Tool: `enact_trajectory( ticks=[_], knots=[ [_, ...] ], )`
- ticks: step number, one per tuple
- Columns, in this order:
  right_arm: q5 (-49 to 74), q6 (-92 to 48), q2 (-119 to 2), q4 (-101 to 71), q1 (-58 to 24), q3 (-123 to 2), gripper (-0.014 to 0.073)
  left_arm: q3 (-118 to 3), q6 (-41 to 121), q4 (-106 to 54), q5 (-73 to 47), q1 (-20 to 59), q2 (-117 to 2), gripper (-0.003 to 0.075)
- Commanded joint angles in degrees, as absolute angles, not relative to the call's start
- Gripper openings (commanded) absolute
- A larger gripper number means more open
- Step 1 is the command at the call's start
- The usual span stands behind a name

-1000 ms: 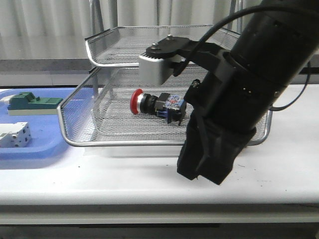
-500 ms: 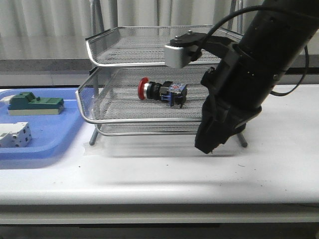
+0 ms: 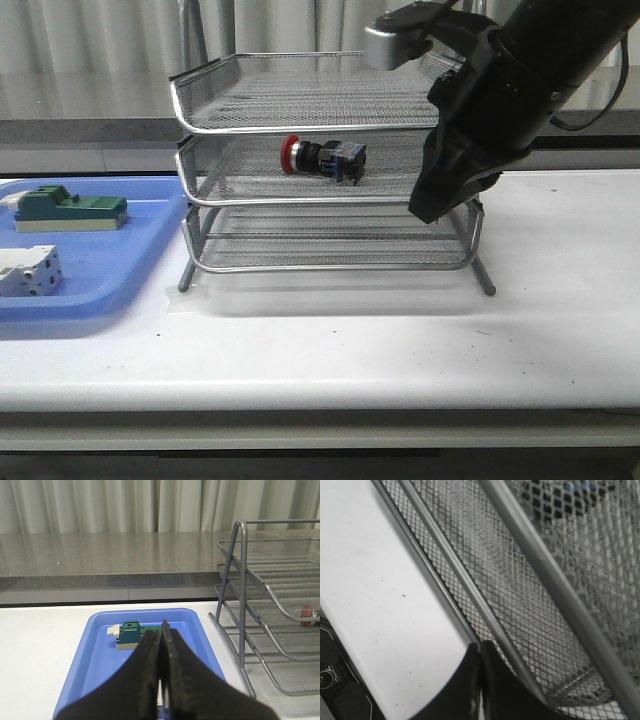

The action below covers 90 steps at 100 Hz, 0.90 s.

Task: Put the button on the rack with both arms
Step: 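Push the middle tray back into the rack with the right gripper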

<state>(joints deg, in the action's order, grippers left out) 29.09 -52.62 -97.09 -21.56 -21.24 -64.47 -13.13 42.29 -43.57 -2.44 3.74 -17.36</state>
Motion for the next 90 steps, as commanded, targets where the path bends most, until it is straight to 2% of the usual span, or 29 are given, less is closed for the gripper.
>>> enact_trajectory(
  ticks=[1,28,52,90],
  knots=[
    [30.3,-51.9,-93.9,-22.3,-21.1,-66.8,-0.0065,-14.8,41.6,-44.0,0.9,3.6,-17.8,-0.0020],
    [38.2,-45.9,-88.2,-22.4,-21.1,-66.8,-0.0060,-14.8,41.6,-44.0,0.9,3.6,-17.8,-0.0020],
    [35.5,-37.7,-78.5,-20.1,-20.9,-65.0,-0.0060,-14.8,41.6,-44.0,0.9,3.6,-17.8,-0.0020],
    [32.0,-7.3,-60.2,1.2,-20.9,-53.9,-0.0060,-14.8,41.6,-44.0,0.9,3.6,-17.8,-0.0020]
  ],
)
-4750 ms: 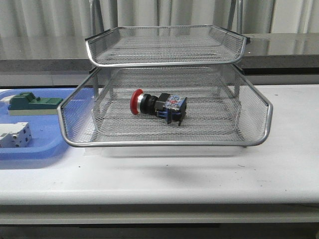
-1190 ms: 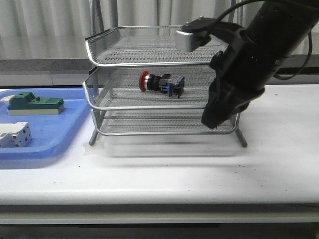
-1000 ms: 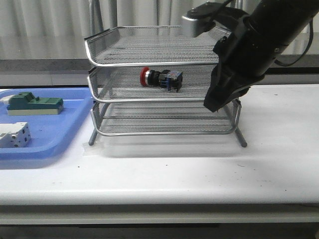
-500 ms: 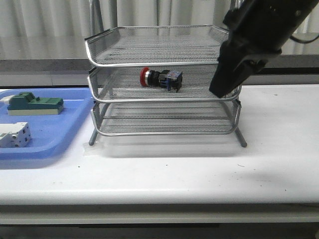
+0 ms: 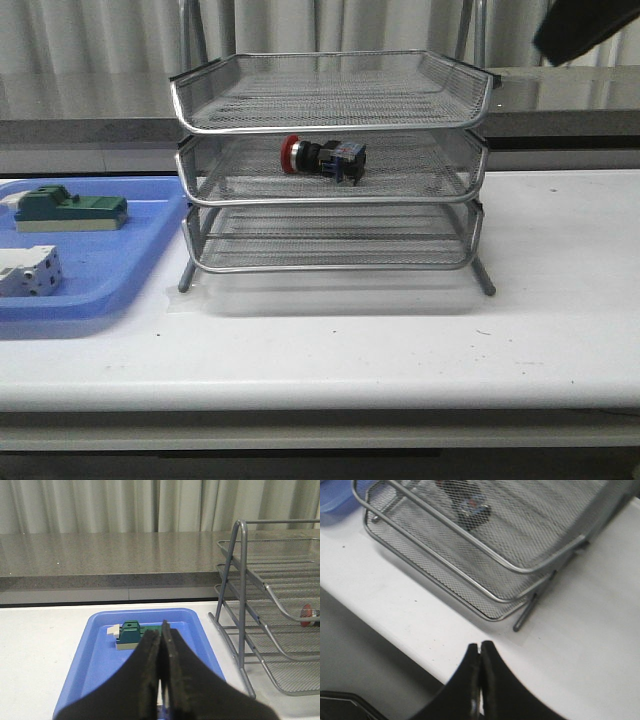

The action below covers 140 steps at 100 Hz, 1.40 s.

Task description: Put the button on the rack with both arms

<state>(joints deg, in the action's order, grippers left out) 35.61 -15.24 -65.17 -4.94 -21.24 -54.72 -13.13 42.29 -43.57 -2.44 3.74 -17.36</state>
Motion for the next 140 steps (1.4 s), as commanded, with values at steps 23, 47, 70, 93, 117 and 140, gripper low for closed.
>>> enact_trajectory(
  ticks=[23,47,70,93,117,140],
  knots=[
    [33.6,11.3,-46.9,16.0,-20.9,-45.5,-0.0060,-14.8,41.6,-44.0,0.9,3.6,-17.8,-0.0020],
    [36.1,13.6,-36.1,16.7,-20.9,-40.3,-0.0060,-14.8,41.6,-44.0,0.9,3.6,-17.8,-0.0020],
    [37.1,13.6,-33.9,16.7,-20.9,-39.8,-0.0060,-14.8,41.6,-44.0,0.9,3.6,-17.8,-0.0020],
    [37.1,13.6,-33.9,16.7,-20.9,-39.8,-0.0060,-14.8,41.6,-44.0,0.9,3.6,-17.8,-0.0020],
    [37.1,13.6,-33.9,16.7,-20.9,-39.8,-0.0060,-14.8,41.6,-44.0,0.9,3.6,-17.8,-0.0020],
    [34.4,13.5,-31.9,16.7,-20.9,-38.7,-0.0060,-14.8,41.6,-44.0,0.9,3.6,-17.8,-0.0020]
  ],
)
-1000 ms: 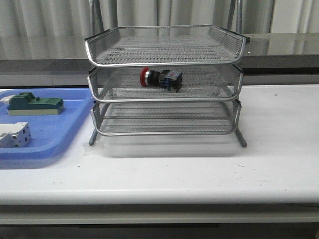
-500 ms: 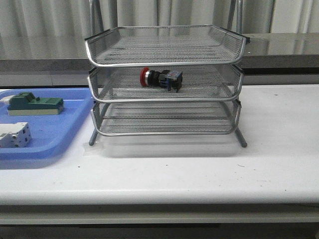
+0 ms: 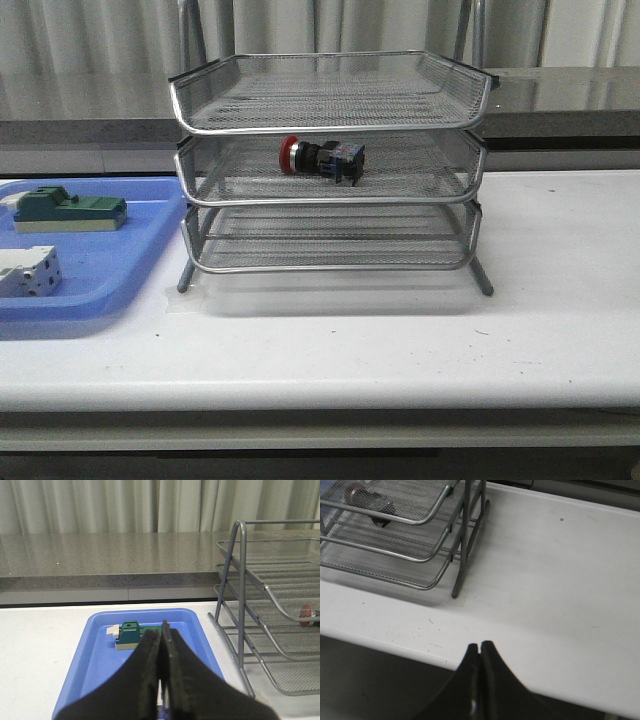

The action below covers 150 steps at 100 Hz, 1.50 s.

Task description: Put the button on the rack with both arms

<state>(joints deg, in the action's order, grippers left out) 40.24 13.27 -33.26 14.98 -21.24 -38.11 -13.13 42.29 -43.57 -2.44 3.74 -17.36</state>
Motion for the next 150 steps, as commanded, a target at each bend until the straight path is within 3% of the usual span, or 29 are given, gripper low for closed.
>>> enact_trajectory(
  ticks=[1,23,44,81,117,150],
  knots=[
    [34.1,13.5,-31.7,16.7,-20.9,-38.5,-0.0060,-14.8,41.6,-44.0,0.9,3.6,-17.8,-0.0020],
    [22.7,13.5,-23.1,16.4,-20.1,-29.4,-0.0060,-14.8,41.6,-44.0,0.9,3.6,-17.8,-0.0020],
    [13.3,13.5,-13.7,11.9,-11.8,-18.8,-0.0060,-14.8,41.6,-44.0,0.9,3.6,-17.8,-0.0020],
    [10.4,3.9,1.6,0.4,-2.0,-6.4,-0.0060,-14.8,41.6,-44.0,0.9,3.6,-17.8,-0.0020],
    [1.5,3.9,1.8,0.4,-1.9,0.7,-0.0060,-14.8,41.6,-44.0,0.9,3.6,-17.8,-0.0020],
    [2.0,3.9,1.8,0.4,-1.9,0.7,-0.0060,-14.8,41.6,-44.0,0.9,3.6,-17.8,-0.0020]
  ],
)
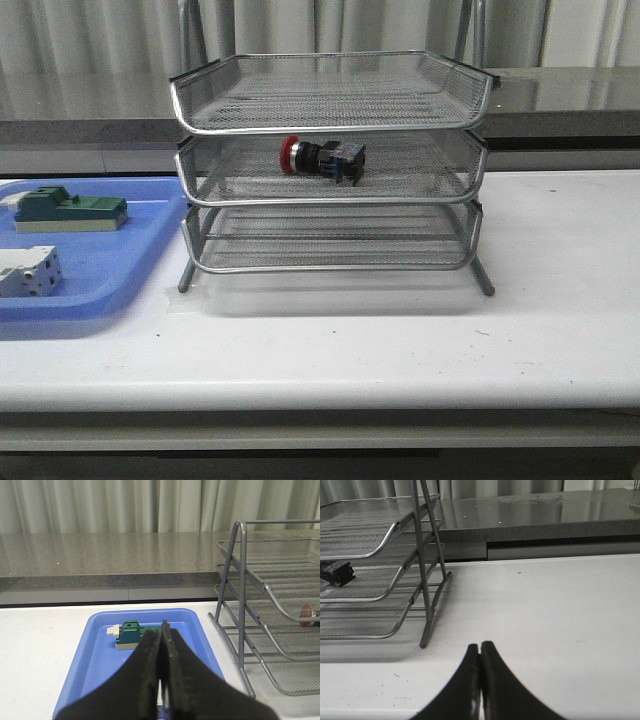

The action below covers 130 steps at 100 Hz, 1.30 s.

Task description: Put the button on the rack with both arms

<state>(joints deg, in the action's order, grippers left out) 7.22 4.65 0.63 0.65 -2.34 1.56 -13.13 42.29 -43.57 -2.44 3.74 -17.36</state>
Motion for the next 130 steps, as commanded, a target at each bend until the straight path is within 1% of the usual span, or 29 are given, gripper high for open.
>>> enact_trajectory(
  ticks=[1,104,130],
  knots=[
    [2.0,3.9,1.8,0.4,-1.9,0.7,-0.0060,-14.8,41.6,-44.0,0.9,3.6,-17.8,-0.0020],
    [2.1,3.9,1.8,0.4,-1.9,0.7,-0.0060,-14.8,41.6,-44.0,0.9,3.6,-17.8,-0.0020],
    [2.1,3.9,1.8,0.4,-1.9,0.7,-0.0060,-14.8,41.6,-43.5,1.7,5.1,-17.8,-0.0020]
  ],
)
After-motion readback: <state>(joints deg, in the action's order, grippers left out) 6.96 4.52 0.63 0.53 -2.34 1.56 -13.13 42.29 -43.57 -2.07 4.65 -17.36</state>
